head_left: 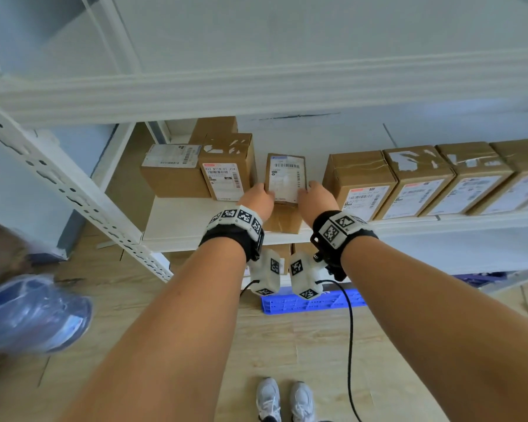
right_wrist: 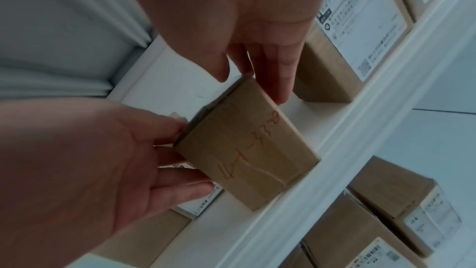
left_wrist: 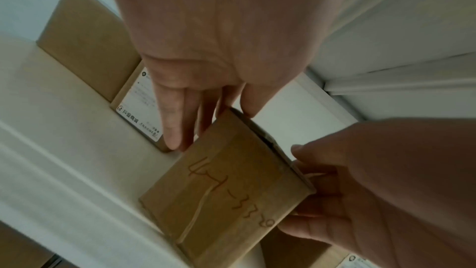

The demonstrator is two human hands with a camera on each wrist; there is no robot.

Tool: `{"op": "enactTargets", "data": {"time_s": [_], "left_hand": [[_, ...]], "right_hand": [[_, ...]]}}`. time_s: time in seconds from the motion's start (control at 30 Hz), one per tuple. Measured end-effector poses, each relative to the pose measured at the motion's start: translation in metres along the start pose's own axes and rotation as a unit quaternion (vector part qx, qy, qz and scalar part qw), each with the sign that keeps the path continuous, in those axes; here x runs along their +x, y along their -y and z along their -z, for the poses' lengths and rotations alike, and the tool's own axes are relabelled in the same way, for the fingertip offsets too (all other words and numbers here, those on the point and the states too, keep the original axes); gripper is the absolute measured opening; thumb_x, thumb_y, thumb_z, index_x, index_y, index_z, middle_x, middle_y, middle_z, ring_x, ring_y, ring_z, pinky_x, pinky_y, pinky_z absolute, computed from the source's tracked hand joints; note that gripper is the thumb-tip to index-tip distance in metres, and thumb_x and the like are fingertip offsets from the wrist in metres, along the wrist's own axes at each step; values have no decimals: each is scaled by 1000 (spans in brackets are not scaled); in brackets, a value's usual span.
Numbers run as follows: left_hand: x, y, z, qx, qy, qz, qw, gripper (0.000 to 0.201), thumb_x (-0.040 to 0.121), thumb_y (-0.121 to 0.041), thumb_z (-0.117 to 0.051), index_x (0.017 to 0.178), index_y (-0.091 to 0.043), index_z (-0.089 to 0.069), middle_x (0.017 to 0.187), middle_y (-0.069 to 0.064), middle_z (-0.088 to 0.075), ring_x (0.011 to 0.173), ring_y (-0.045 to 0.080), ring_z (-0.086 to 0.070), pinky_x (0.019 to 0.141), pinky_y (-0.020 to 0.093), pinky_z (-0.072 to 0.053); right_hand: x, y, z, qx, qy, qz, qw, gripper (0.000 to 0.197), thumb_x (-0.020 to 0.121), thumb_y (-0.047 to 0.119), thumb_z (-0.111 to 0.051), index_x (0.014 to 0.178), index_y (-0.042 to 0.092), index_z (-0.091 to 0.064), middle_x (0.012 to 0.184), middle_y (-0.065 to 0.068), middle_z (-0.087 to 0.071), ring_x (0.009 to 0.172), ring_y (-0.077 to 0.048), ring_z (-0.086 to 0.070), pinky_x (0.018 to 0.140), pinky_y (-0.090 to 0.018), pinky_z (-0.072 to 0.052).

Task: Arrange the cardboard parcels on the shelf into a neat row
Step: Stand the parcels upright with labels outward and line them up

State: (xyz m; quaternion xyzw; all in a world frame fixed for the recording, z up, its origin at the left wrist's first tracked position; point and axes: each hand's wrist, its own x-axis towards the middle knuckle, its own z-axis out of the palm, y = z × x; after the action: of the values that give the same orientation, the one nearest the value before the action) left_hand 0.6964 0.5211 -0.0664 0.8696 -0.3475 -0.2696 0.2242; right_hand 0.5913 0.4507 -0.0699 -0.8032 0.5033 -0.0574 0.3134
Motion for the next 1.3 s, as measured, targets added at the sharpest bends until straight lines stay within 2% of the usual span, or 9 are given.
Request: {"op": "enactTargets", "data": {"time_s": [0.2,0.4,0.5,0.63,0.73,0.97,1.07,1.2,1.3], "left_hand": [[-5,-8,-1,-29,-23,-22,999,38,98,-14,-44,136,-13,-43,125,7,-59,107,26,-59,87,36,-48],[-11,-9,0,-39,-83,-32,995,25,87,-4,-51,107,-16,-43,95,3,-53,77,20,-53,57,27,-38],[-13,-6,-5,-59,-49,2,997,17,87,-8,-50,101,-15,-43,92,6,-55,83,26,-60,68,36,-50],[-15,1,-11,-46,-16,42,998,24,93,-12,-50,117,-8,-45,98,9,-54,86,25,-52,71,34,-39],[-15,0,-11,-49,-22,47,997,28,94,-12,-50,122,-8,-45,110,13,-58,87,24,-51,72,33,-38],[-17,-22,5,-64,-130,3,989,48,93,0,-40,139,-14,-39,132,8,-54,105,25,-58,76,28,-40],[-15,-31,9,-55,-144,-33,988,58,91,5,-40,142,-21,-38,142,7,-46,113,25,-57,75,25,-41],[-10,-39,5,-26,-129,-55,990,46,101,-15,-38,146,-23,-36,144,10,-43,108,25,-60,76,27,-44],[-9,-39,-6,-3,-93,-41,995,48,103,-29,-36,150,-26,-27,140,15,-46,102,29,-63,77,34,-50]], "right_hand": [[-3,-7,-4,61,-29,-14,998,37,97,21,-38,130,5,-43,125,-16,-52,106,-31,-58,88,-45,-54],[-11,-12,5,42,-67,18,997,37,90,2,-48,125,7,-36,123,-16,-50,101,-30,-61,83,-35,-55],[-17,-18,2,-6,-57,30,998,44,87,-4,-47,128,5,-34,116,-17,-55,95,-29,-61,76,-32,-53],[-22,-19,-4,-42,9,18,999,48,88,-3,-44,134,1,-30,122,-18,-53,99,-30,-62,75,-33,-52],[-25,-17,-3,-46,18,14,999,46,90,-2,-42,134,0,-30,127,-18,-50,104,-30,-60,79,-32,-51],[-26,-4,26,-8,-18,56,998,59,88,-6,-43,143,8,-28,137,-17,-45,111,-31,-58,87,-36,-52],[-25,0,45,0,-56,89,994,58,88,-7,-45,142,10,-33,139,-16,-43,115,-31,-56,92,-37,-51],[-21,-13,70,-42,-113,115,986,50,89,-3,-43,137,10,-45,138,-13,-44,124,-29,-44,100,-35,-41],[-16,-30,79,-78,-100,79,989,47,90,1,-42,136,8,-45,141,-12,-41,133,-28,-36,104,-39,-38]]}}
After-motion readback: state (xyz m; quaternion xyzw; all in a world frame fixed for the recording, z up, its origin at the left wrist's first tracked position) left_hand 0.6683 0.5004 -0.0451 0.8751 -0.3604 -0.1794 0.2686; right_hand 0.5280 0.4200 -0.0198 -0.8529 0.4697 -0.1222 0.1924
